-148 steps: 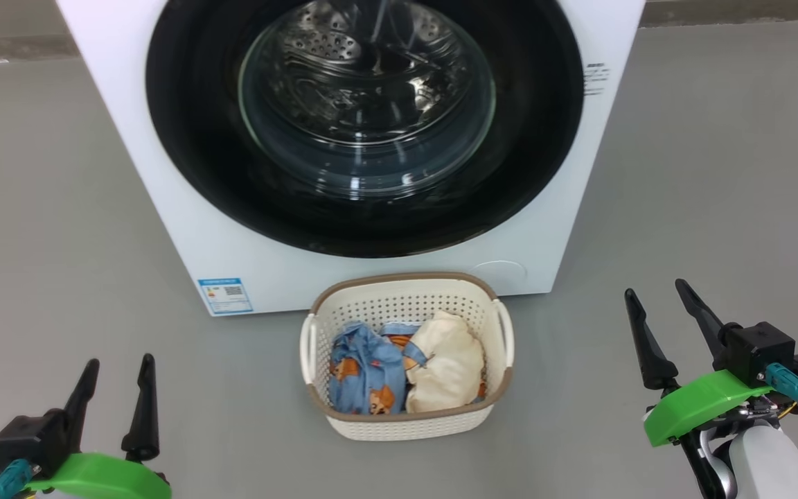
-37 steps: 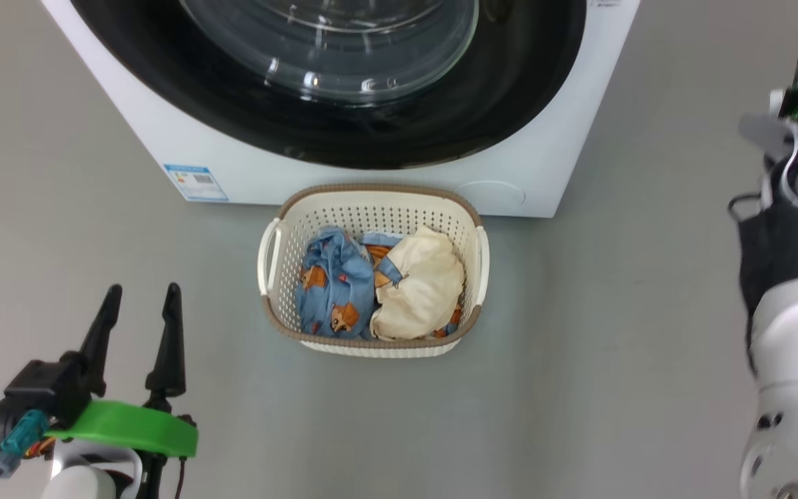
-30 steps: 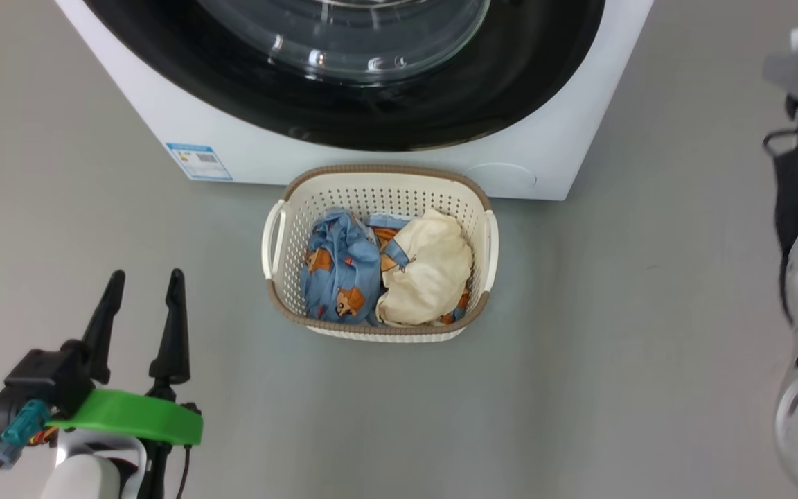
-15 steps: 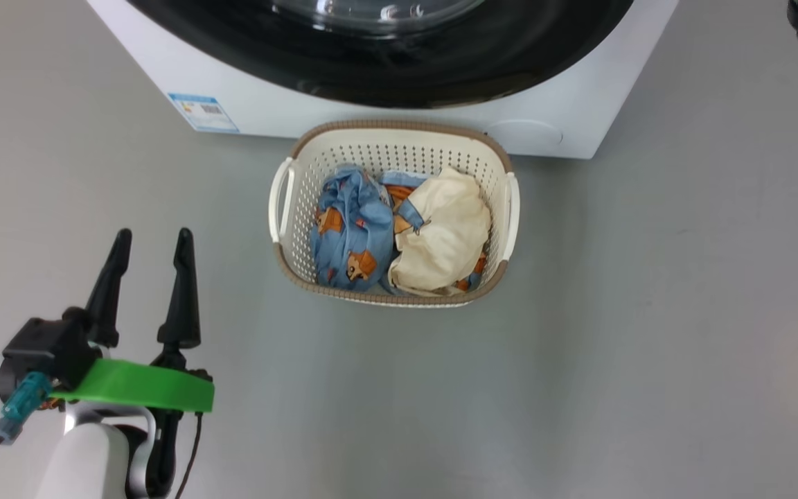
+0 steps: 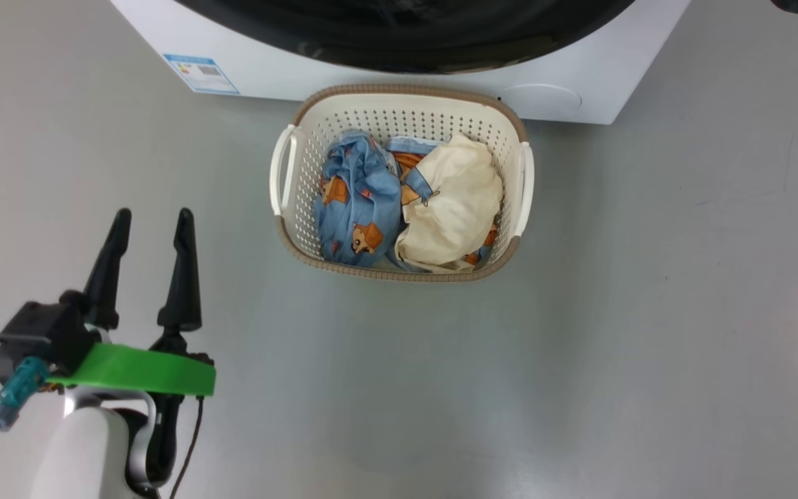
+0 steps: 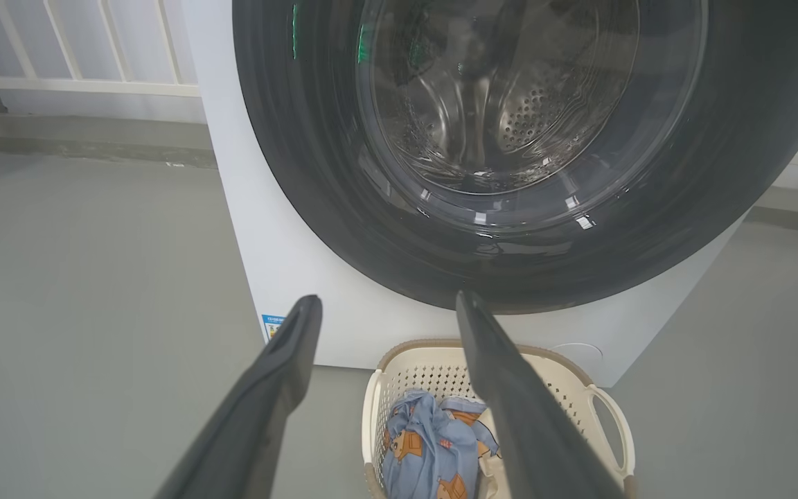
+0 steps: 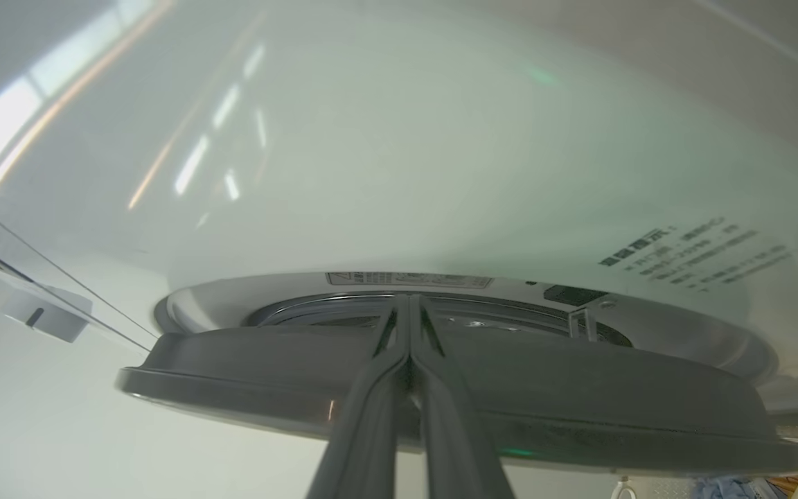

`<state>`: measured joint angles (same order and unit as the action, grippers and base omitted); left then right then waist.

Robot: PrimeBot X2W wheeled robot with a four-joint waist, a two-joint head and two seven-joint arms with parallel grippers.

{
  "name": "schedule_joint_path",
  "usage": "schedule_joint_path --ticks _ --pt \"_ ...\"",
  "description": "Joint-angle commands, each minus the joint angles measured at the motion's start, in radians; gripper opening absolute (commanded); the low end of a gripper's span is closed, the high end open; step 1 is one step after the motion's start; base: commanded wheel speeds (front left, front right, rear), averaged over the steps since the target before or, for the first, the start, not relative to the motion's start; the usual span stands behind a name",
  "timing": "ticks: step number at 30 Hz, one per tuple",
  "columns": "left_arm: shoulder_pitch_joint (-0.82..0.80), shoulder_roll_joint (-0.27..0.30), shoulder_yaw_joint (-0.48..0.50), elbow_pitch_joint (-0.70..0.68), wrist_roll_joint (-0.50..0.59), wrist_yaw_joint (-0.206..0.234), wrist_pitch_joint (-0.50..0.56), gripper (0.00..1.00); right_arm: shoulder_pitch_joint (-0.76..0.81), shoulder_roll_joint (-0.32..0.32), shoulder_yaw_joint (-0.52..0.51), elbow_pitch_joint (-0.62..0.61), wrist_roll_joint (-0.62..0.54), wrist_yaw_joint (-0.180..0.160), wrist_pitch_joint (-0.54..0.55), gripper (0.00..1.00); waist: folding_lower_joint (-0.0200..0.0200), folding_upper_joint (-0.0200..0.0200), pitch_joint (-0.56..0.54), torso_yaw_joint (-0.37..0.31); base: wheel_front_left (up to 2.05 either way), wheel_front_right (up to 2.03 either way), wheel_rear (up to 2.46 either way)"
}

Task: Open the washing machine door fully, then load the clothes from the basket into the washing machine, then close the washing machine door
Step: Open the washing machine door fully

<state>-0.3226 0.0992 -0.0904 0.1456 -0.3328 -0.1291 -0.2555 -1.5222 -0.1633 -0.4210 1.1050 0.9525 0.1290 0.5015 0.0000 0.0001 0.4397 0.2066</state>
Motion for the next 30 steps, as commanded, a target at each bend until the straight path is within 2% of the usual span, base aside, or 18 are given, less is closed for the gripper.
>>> schedule_joint_path --ticks 1,21,30 --pt "-0.027 0.026 0.030 -0.027 -0.009 -0.002 -0.006 1.00 -0.037 0.024 -0.009 -0.037 0.019 0.002 0.012 0.00 0.0000 -0.0001 0.010 0.000 0.00 0.00 0.00" --pt "-0.052 0.021 0.022 -0.037 -0.015 -0.002 -0.006 1.00 -0.058 0.035 -0.081 -0.047 -0.006 0.002 0.077 0.00 0.0000 -0.0001 0.074 0.017 0.00 0.00 0.00" --pt "-0.050 0.021 0.016 -0.035 -0.020 -0.002 -0.006 1.00 -0.060 0.024 -0.128 -0.033 -0.031 0.002 0.059 0.00 0.0000 -0.0001 0.085 0.035 0.00 0.00 0.00"
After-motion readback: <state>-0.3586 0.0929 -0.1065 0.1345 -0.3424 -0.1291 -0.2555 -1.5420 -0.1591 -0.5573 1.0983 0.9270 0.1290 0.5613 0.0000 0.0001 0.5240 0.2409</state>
